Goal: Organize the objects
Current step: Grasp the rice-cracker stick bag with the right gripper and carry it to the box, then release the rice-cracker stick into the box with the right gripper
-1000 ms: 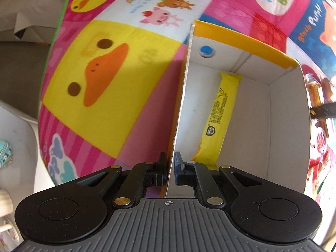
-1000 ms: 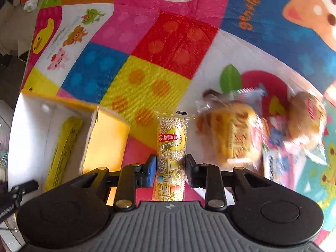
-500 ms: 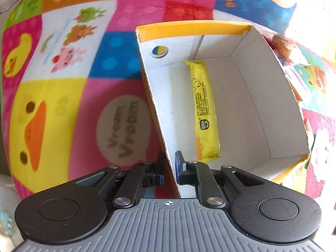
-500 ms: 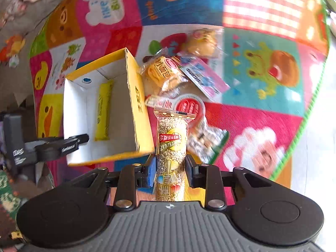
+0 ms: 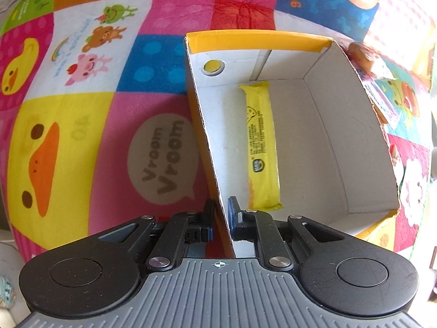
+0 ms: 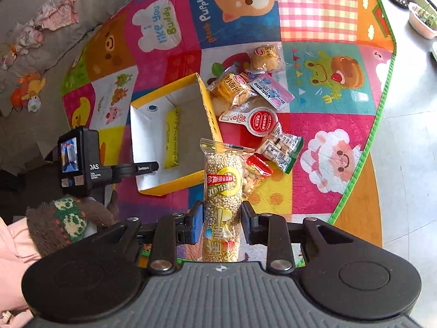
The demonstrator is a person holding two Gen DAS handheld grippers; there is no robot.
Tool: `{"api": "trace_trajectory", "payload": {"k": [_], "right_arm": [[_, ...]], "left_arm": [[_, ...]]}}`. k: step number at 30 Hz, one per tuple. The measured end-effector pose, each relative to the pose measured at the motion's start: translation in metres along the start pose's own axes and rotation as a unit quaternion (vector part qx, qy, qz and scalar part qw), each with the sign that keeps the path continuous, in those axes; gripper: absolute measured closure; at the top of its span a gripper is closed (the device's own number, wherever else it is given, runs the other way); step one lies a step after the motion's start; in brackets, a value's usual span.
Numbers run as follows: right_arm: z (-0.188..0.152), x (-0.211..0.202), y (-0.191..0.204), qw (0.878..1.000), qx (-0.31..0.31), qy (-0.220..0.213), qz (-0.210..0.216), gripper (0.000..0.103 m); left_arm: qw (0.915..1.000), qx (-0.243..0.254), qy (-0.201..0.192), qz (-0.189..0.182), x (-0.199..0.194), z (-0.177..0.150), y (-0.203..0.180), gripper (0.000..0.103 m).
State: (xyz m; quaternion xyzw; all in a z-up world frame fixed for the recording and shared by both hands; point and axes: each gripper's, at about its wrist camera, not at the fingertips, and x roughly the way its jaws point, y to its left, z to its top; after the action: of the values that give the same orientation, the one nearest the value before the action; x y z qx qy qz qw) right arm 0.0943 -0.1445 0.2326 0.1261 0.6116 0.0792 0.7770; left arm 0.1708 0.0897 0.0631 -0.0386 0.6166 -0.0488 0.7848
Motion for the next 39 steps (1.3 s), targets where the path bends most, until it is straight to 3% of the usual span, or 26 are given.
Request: {"api": "trace_trajectory", "payload": {"k": [10, 23, 26, 31, 39], "right_arm": [[-0.001, -0.003, 0.039, 0.999, -0.039, -0.005, -0.018, 0.075], [0.057, 0.027, 0.089, 0.999, -0.053, -0.014, 0.003, 0.075], [0.067, 0.031, 0.093, 0.999, -0.048, -0.023, 0.0, 0.068], [0.062, 0.028, 0.067, 0.999, -0.04, -0.028, -0.019, 0.055], [0.02, 0.051, -0.028, 0.996, 0.018, 0.017, -0.087, 0.054]], "left_arm": [[0.9997, -0.011, -0.009, -0.019, -0.003, -0.004, 0.017, 0.091], [0.999, -0.035, -0.01, -0.025, -0.008, -0.013, 0.027, 0.092], [0.999, -0.035, -0.008, -0.027, -0.009, -0.014, 0.025, 0.092], [0.9985, -0.049, -0.004, -0.022, -0.006, -0.011, 0.025, 0.093], [0.9979, -0.061, -0.007, -0.02, -0.008, -0.01, 0.023, 0.093]]}}
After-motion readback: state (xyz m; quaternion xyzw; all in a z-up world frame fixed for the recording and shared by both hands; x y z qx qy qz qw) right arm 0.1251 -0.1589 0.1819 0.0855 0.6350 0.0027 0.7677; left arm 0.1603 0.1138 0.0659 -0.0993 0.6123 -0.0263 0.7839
